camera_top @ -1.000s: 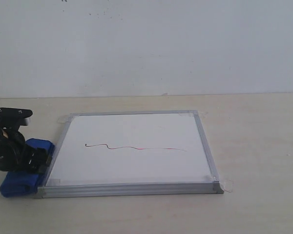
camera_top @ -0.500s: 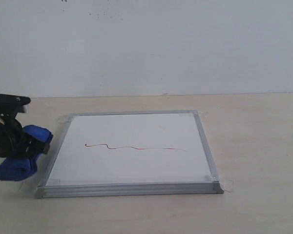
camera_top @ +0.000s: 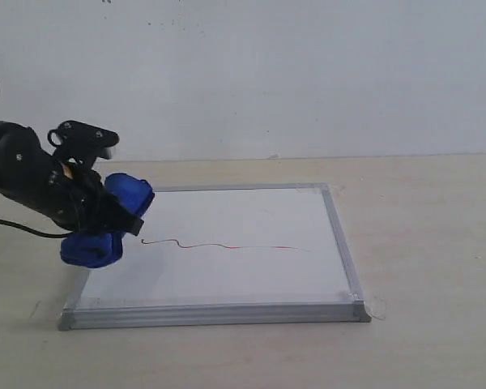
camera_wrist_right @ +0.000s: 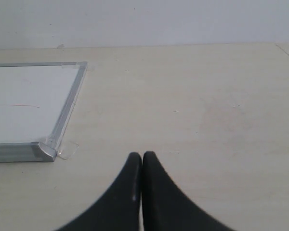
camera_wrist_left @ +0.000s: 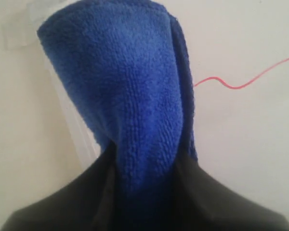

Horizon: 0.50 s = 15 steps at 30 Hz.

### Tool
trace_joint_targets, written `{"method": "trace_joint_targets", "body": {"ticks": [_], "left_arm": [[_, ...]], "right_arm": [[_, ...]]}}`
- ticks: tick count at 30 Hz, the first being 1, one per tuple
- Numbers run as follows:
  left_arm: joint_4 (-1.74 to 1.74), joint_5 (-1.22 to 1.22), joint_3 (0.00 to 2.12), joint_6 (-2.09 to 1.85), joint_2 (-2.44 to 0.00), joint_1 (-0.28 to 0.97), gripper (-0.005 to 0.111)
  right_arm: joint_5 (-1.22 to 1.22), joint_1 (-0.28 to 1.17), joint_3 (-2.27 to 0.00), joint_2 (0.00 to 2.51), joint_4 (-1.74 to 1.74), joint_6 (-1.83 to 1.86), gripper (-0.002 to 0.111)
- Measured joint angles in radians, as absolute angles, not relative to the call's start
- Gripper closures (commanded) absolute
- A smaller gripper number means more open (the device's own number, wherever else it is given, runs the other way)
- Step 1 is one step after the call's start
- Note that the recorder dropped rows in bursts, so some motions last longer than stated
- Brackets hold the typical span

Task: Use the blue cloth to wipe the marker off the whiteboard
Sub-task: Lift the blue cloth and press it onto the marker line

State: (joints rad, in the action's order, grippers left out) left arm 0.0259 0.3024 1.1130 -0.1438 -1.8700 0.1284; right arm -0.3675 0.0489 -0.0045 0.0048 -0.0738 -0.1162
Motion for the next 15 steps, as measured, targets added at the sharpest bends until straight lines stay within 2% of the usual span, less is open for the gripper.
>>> {"method": "trace_joint_targets", "body": {"ticks": [9,15], "left_arm": [[0.084,0.344,1.346,-0.146,-2.124,0.141,0.103],[0.139,0.400,1.403,-0.184,-2.158,0.164,0.103]], "right_arm": [[-0.367,0.049,-0.005,0.005,-0.074,-0.116,0.108],[-0.367,0.049,-0.005,0.005,-0.074,-0.116,0.108]]}}
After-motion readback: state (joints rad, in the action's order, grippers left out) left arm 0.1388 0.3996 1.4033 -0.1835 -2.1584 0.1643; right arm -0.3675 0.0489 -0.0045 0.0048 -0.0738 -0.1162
